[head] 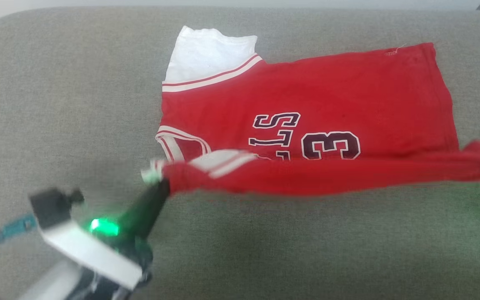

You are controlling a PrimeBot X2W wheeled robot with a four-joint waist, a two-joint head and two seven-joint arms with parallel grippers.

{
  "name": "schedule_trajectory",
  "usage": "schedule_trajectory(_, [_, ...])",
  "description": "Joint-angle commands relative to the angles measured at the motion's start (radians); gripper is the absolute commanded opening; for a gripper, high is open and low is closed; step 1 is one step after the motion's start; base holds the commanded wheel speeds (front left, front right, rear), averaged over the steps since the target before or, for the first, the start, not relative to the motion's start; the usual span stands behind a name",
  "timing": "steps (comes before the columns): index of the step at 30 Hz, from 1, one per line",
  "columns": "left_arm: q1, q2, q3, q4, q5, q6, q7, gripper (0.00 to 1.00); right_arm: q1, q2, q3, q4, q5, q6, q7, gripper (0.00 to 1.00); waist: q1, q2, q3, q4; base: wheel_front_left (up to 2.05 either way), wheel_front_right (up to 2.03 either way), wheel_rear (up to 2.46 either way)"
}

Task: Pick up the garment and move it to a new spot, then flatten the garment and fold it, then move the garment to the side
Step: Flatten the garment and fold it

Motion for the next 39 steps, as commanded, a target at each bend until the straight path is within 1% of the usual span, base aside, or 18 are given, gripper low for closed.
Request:
schedule_trajectory(1, [-0.030, -0.012, 0.006, 0.010, -0.009, -0.002, -0.003, 0.00, -0.021, 0.011, -0.003, 0.008, 0.002, 0.000, 0.007, 0.00, 0.0000, 0.0000, 0.002, 0.003, 0.00, 0.00, 0.00])
schedule_trajectory(3, [-0.096, -0.027, 0.009, 0.042, -0.020, -0.002, -0.003, 0.00, -0.070, 0.028, -0.009, 0.037, -0.011, 0.000, 0.028, 0.00, 0.0000, 0.0000, 0.008, 0.004, 0.00, 0.00, 0.00])
schedule_trajectory(6, [-0.178, -0.049, -0.003, 0.106, -0.030, -0.002, 0.006, 0.00, -0.146, 0.076, -0.005, 0.090, -0.024, 0.000, 0.068, 0.00, 0.0000, 0.0000, 0.021, 0.003, 0.00, 0.00, 0.00])
schedule_trajectory(9, [-0.237, -0.077, -0.018, 0.181, -0.058, -0.002, 0.009, 0.00, -0.213, 0.137, 0.017, 0.165, -0.045, 0.000, 0.115, 0.00, 0.0000, 0.0000, 0.036, 0.003, 0.00, 0.00, 0.00])
schedule_trajectory(12, [-0.279, -0.096, -0.050, 0.269, -0.053, -0.002, 0.017, 0.00, -0.268, 0.199, 0.039, 0.252, -0.072, 0.000, 0.152, 0.00, 0.0000, 0.0000, 0.054, 0.005, 0.00, 0.00, 0.00])
schedule_trajectory(17, [-0.328, -0.145, -0.073, 0.388, -0.051, -0.002, 0.005, 0.00, -0.320, 0.281, 0.046, 0.349, -0.102, 0.000, 0.147, 0.00, 0.0000, 0.0000, 0.085, 0.005, 0.00, 0.00, 0.00])
schedule_trajectory(20, [-0.349, -0.170, -0.082, 0.448, -0.030, -0.002, 0.000, 0.00, -0.333, 0.306, 0.048, 0.379, -0.122, 0.000, 0.139, 0.00, 0.0000, 0.0000, 0.097, 0.003, 0.00, 0.00, 0.00])
schedule_trajectory(23, [-0.371, -0.175, -0.092, 0.499, -0.002, -0.002, -0.003, 0.00, -0.346, 0.324, 0.051, 0.392, -0.147, 0.000, 0.126, 0.00, 0.0000, 0.0000, 0.098, -0.003, 0.00, 0.00, 0.00])
schedule_trajectory(24, [-0.376, -0.169, -0.098, 0.516, 0.014, -0.002, -0.004, 0.42, -0.347, 0.326, 0.051, 0.393, -0.161, 0.000, 0.117, 0.00, 0.0000, 0.0000, 0.094, -0.006, 0.00, 0.00, 0.00])
schedule_trajectory(25, [-0.383, -0.159, -0.102, 0.538, 0.033, -0.002, -0.005, 1.00, -0.349, 0.328, 0.050, 0.391, -0.174, 0.000, 0.104, 0.00, 0.0000, 0.0000, 0.089, -0.008, 0.00, 0.00, 0.00])
schedule_trajectory(26, [-0.390, -0.151, -0.101, 0.555, 0.057, -0.002, -0.003, 1.00, -0.350, 0.333, 0.046, 0.384, -0.185, 0.000, 0.088, 0.20, 0.0000, 0.0000, 0.083, -0.010, 0.00, 0.00, 0.00])
schedule_trajectory(27, [-0.398, -0.148, -0.099, 0.567, 0.076, -0.002, -0.004, 1.00, -0.347, 0.336, 0.041, 0.379, -0.190, 0.000, 0.073, 0.44, 0.0000, 0.0000, 0.075, -0.011, 0.00, 0.00, 0.00])
schedule_trajectory(28, [-0.415, -0.120, -0.099, 0.589, 0.136, -0.002, -0.004, 1.00, -0.339, 0.336, 0.028, 0.369, -0.207, 0.000, 0.038, 1.00, 0.0000, 0.0000, 0.059, -0.013, 0.00, 0.00, 0.00])
schedule_trajectory(30, [-0.435, -0.077, -0.120, 0.610, 0.208, 0.005, -0.004, 1.00, -0.329, 0.334, 0.016, 0.356, -0.224, 0.000, 0.008, 1.00, 0.0000, 0.0000, 0.041, -0.014, 0.00, 0.00, 0.00])
schedule_trajectory(32, [-0.465, -0.040, -0.142, 0.600, 0.268, 0.036, 0.016, 1.00, -0.319, 0.325, 0.004, 0.345, -0.239, 0.000, -0.012, 1.00, 0.0000, 0.0000, 0.024, -0.013, 0.00, 0.00, 0.00])
schedule_trajectory(35, [-0.494, 0.023, -0.177, 0.530, 0.319, 0.090, 0.114, 1.00, -0.305, 0.313, -0.016, 0.330, -0.255, 0.000, -0.030, 1.00, 0.0000, 0.0000, 0.000, -0.007, 0.00, 0.00, 0.00])
schedule_trajectory(38, [-0.506, 0.085, -0.202, 0.428, 0.307, 0.157, 0.263, 1.00, -0.293, 0.305, -0.030, 0.311, -0.279, 0.000, -0.036, 1.00, 0.0000, 0.0000, -0.016, -0.005, 0.00, 0.00, 0.00])
schedule_trajectory(39, [-0.506, 0.085, -0.202, 0.428, 0.307, 0.157, 0.263, 1.00, -0.293, 0.305, -0.030, 0.311, -0.279, 0.000, -0.036, 1.00, 0.0000, 0.0000, -0.016, -0.005, 0.00, 0.00, 0.00])
